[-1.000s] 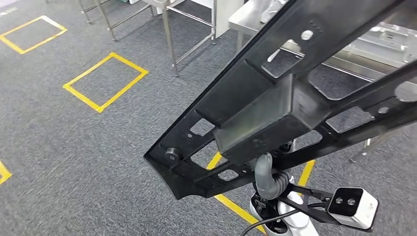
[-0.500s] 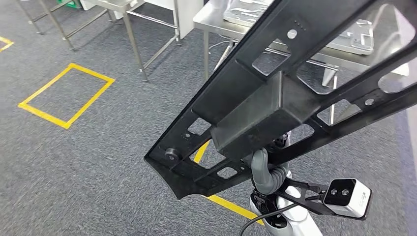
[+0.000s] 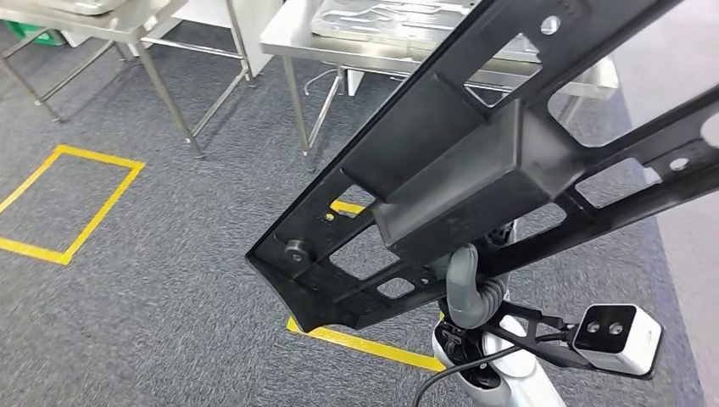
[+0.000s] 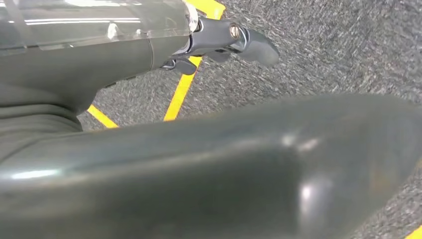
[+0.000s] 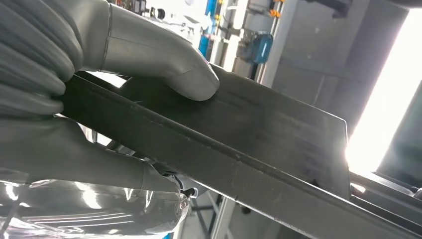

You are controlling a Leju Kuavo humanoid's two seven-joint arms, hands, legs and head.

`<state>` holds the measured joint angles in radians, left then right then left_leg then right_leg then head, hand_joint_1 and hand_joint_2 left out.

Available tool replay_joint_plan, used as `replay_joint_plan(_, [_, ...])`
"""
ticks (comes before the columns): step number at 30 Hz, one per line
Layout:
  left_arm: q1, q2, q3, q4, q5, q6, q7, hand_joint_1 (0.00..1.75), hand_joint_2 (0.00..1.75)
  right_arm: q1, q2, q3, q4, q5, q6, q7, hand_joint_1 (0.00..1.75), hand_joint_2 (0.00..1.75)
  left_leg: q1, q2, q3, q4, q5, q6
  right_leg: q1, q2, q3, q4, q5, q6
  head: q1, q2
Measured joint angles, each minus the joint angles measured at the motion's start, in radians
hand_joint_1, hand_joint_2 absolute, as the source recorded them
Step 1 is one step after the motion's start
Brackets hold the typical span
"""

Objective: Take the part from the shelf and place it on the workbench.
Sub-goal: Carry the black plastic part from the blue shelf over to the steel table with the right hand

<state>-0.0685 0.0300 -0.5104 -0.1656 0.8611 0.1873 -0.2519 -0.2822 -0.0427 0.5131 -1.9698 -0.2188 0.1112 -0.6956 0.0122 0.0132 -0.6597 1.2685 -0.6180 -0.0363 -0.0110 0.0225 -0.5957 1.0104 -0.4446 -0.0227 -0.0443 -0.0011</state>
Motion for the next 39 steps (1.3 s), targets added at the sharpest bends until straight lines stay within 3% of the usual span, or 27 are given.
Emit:
replay_joint_plan(1, [0.002, 0.001, 0.0, 0.0, 0.003, -0.004, 0.0, 0.0, 0.0, -0.002, -0.002, 0.0, 0.002, -0.006, 0.0, 0.0, 1.75, 1.75, 0.0, -0.002, -0.012, 0.022, 0.003, 0.0, 0.0, 0.014, 0.0, 0.001, 0.0, 0.0, 0.0, 0.0])
replay_joint_plan(2, [0.003, 0.001, 0.0, 0.0, 0.006, -0.008, 0.0, 0.0, 0.0, -0.005, -0.004, 0.0, 0.005, -0.012, 0.0, 0.0, 1.75, 1.75, 0.0, -0.004, -0.005, 0.005, 0.026, 0.002, 0.0, 0.029, 0.0, 0.003, 0.0, 0.0, 0.0, 0.0])
replay_joint_plan(3, [0.003, 0.002, 0.0, 0.0, 0.008, -0.012, -0.001, 0.0, 0.0, -0.009, -0.005, 0.0, 0.007, -0.015, 0.0, 0.0, 1.75, 1.75, 0.001, -0.012, 0.019, -0.051, 0.064, 0.004, 0.0, 0.043, 0.0, 0.005, 0.0, 0.002, 0.0, 0.0])
replay_joint_plan(5, [0.005, 0.004, 0.0, 0.0, 0.013, -0.016, -0.006, 0.0, 0.0, -0.019, -0.007, 0.0, 0.011, -0.021, 0.0, 0.0, 1.75, 1.75, 0.004, -0.053, 0.078, -0.188, 0.124, 0.012, 0.0, 0.068, -0.002, 0.01, -0.001, 0.008, 0.0, 0.0])
replay_joint_plan(7, [0.005, 0.006, 0.0, 0.0, 0.016, -0.019, -0.011, 0.0, 0.0, -0.029, -0.009, 0.001, 0.016, -0.025, 0.0, -0.001, 1.75, 1.75, 0.005, -0.084, 0.104, -0.25, 0.137, 0.019, -0.001, 0.088, -0.01, 0.012, 0.003, 0.021, 0.0, 0.0])
replay_joint_plan(9, [0.002, 0.005, 0.0, 0.0, 0.016, -0.023, -0.014, 0.0, 0.0, -0.033, -0.012, 0.002, 0.021, -0.028, -0.001, -0.001, 1.75, 1.75, 0.005, -0.071, 0.106, -0.255, 0.14, 0.029, -0.002, 0.107, -0.016, 0.008, 0.01, 0.035, 0.0, 0.0])
replay_joint_plan(11, [0.0, 0.004, 0.0, 0.0, 0.017, -0.028, -0.017, 0.0, 0.0, -0.037, -0.016, 0.003, 0.024, -0.031, -0.004, -0.001, 1.75, 1.75, 0.008, -0.049, 0.108, -0.265, 0.148, 0.043, 0.001, 0.074, -0.027, 0.027, -0.004, 0.045, 0.0, 0.0])
replay_joint_plan(13, [0.002, 0.004, 0.0, 0.0, 0.016, -0.032, -0.022, 0.0, 0.0, -0.043, -0.02, 0.005, 0.028, -0.032, -0.011, -0.002, 1.75, 1.75, 0.007, -0.027, 0.107, -0.271, 0.152, 0.053, 0.003, 0.011, -0.069, 0.119, -0.06, 0.05, 0.0, 0.0])
replay_joint_plan(15, [0.006, 0.004, 0.0, 0.0, 0.017, -0.038, -0.026, 0.0, 0.0, -0.045, -0.022, 0.007, 0.034, -0.032, -0.023, -0.002, 1.75, 1.75, 0.003, -0.009, 0.105, -0.271, 0.152, 0.056, -0.001, -0.012, -0.126, 0.245, -0.117, 0.054, 0.0, 0.0])
replay_joint_plan(16, [0.007, 0.005, 0.0, 0.0, 0.018, -0.041, -0.028, 0.0, 0.0, -0.045, -0.023, 0.008, 0.037, -0.032, -0.03, -0.002, 1.75, 1.75, 0.002, -0.001, 0.104, -0.27, 0.152, 0.056, -0.003, -0.014, -0.139, 0.277, -0.123, 0.056, 0.0, 0.0])
replay_joint_plan(17, [0.007, 0.005, 0.0, 0.0, 0.018, -0.045, -0.029, 0.0, 0.0, -0.044, -0.024, 0.009, 0.039, -0.031, -0.036, -0.002, 1.75, 1.75, 0.002, 0.005, 0.104, -0.269, 0.151, 0.056, -0.004, -0.016, -0.132, 0.271, -0.111, 0.056, 0.0, 0.0])
replay_joint_plan(18, [0.006, 0.005, 0.0, 0.0, 0.019, -0.048, -0.031, 0.0, 0.0, -0.044, -0.025, 0.01, 0.041, -0.031, -0.04, -0.002, 1.75, 1.75, 0.002, 0.01, 0.104, -0.268, 0.151, 0.055, -0.004, -0.018, -0.106, 0.225, -0.083, 0.056, 0.0, 0.0])
replay_joint_plan(20, [0.004, 0.004, 0.0, 0.0, 0.02, -0.053, -0.037, 0.0, 0.0, -0.045, -0.026, 0.013, 0.043, -0.029, -0.048, -0.002, 1.75, 1.75, 0.0, 0.014, 0.105, -0.264, 0.147, 0.049, -0.002, -0.028, -0.028, 0.086, -0.03, 0.049, 0.0, 0.0])
replay_joint_plan(22, [0.003, 0.004, 0.0, 0.0, 0.022, -0.058, -0.041, 0.0, 0.0, -0.045, -0.027, 0.015, 0.043, -0.028, -0.054, -0.002, 1.75, 1.75, -0.004, 0.016, 0.104, -0.261, 0.144, 0.039, 0.004, -0.034, 0.009, 0.011, -0.015, 0.038, 0.0, 0.0])
replay_joint_plan(26, [0.002, 0.005, 0.0, 0.0, 0.022, -0.059, -0.043, 0.0, 0.0, -0.048, -0.029, 0.016, 0.043, -0.028, -0.061, -0.002, 1.75, 1.75, -0.002, 0.014, 0.1, -0.249, 0.132, 0.016, 0.002, -0.026, 0.012, 0.001, -0.014, 0.016, 0.0, 0.0])
replay_joint_plan(28, [0.003, 0.005, 0.0, 0.0, 0.019, -0.06, -0.043, 0.0, 0.0, -0.054, -0.03, 0.017, 0.043, -0.031, -0.068, -0.002, 1.75, 1.75, 0.001, 0.004, 0.062, -0.164, 0.085, 0.009, -0.001, -0.025, 0.017, -0.004, -0.013, 0.006, 0.0, 0.0])
replay_joint_plan(30, [0.004, 0.005, 0.0, 0.0, 0.016, -0.062, -0.043, 0.0, 0.0, -0.058, -0.032, 0.018, 0.044, -0.034, -0.078, -0.002, 1.75, 1.75, 0.001, -0.001, -0.007, -0.029, 0.031, 0.004, 0.0, -0.021, 0.019, -0.004, -0.017, 0.0, 0.0, 0.0])
replay_joint_plan(31, [0.004, 0.005, 0.0, 0.0, 0.015, -0.063, -0.043, 0.0, 0.0, -0.058, -0.034, 0.018, 0.045, -0.035, -0.083, -0.002, 1.75, 1.75, 0.001, -0.001, -0.033, 0.015, 0.024, 0.003, 0.001, -0.018, 0.02, -0.004, -0.019, -0.001, 0.0, 0.0])
replay_joint_plan(32, [0.005, 0.005, 0.0, 0.0, 0.014, -0.064, -0.042, 0.0, 0.0, -0.058, -0.036, 0.018, 0.045, -0.036, -0.087, -0.002, 1.75, 1.75, 0.001, -0.002, -0.043, 0.024, 0.036, 0.003, 0.001, -0.014, 0.023, -0.004, -0.021, 0.0, 0.0, 0.0])
replay_joint_plan(33, [0.006, 0.005, -0.001, 0.0, 0.013, -0.064, -0.042, 0.0, 0.0, -0.058, -0.038, 0.019, 0.046, -0.039, -0.091, -0.002, 1.75, 1.75, 0.001, -0.002, -0.032, -0.009, 0.068, 0.005, 0.001, -0.01, 0.028, -0.004, -0.024, 0.001, 0.0, 0.0])
replay_joint_plan(35, [0.007, 0.007, -0.002, 0.0, 0.012, -0.063, -0.042, 0.0, 0.0, -0.058, -0.042, 0.019, 0.046, -0.044, -0.096, -0.002, 1.75, 1.75, 0.0, -0.005, 0.027, -0.142, 0.142, 0.014, 0.002, -0.004, 0.041, -0.004, -0.033, 0.007, 0.0, 0.0])
replay_joint_plan(36, [0.007, 0.008, -0.002, 0.0, 0.011, -0.063, -0.042, 0.0, 0.0, -0.058, -0.044, 0.019, 0.045, -0.047, -0.097, -0.002, 1.75, 1.75, -0.002, -0.007, 0.055, -0.203, 0.161, 0.02, 0.004, -0.001, 0.045, -0.003, -0.038, 0.012, 0.0, 0.0])
replay_joint_plan(39, [0.003, 0.01, -0.006, 0.0, 0.01, -0.063, -0.042, 0.0, 0.0, -0.06, -0.05, 0.02, 0.044, -0.051, -0.097, -0.002, 1.75, 1.75, -0.006, -0.01, 0.084, -0.262, 0.156, 0.039, 0.006, 0.001, 0.048, 0.001, -0.04, 0.03, 0.0, 0.0])
